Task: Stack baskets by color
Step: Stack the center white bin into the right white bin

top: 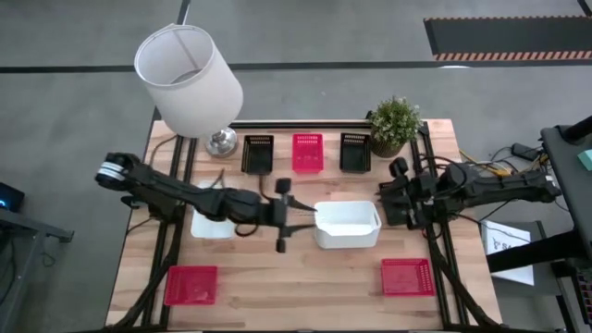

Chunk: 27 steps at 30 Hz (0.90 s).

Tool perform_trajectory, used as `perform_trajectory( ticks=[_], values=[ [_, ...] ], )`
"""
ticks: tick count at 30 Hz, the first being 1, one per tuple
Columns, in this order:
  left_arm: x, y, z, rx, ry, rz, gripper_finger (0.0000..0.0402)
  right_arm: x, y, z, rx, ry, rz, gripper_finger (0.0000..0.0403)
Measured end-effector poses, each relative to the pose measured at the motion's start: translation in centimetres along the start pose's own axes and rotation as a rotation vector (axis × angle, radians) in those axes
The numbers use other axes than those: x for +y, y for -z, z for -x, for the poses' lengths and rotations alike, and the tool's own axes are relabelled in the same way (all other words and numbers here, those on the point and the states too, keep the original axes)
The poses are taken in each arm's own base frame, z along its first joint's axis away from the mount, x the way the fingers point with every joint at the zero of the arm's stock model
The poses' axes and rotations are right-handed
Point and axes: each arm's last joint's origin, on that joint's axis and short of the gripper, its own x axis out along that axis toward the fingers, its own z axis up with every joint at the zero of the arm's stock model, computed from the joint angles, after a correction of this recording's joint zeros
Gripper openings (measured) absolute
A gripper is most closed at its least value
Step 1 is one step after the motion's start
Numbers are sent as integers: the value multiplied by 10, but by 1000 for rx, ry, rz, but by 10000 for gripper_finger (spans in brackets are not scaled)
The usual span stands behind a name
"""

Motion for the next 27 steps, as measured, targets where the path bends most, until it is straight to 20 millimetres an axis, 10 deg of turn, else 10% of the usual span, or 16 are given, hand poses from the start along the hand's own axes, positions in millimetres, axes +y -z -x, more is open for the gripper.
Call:
perform_trajectory(
  ticks=[13, 27],
  values=[
    [16, -4, 64, -144, -39, 4, 155, 11, -36, -47, 385, -23, -132, 68],
    [18, -3, 75, -151, -48, 17, 155, 34, -53, -91, 942, 93, -242, 68]
  ],
)
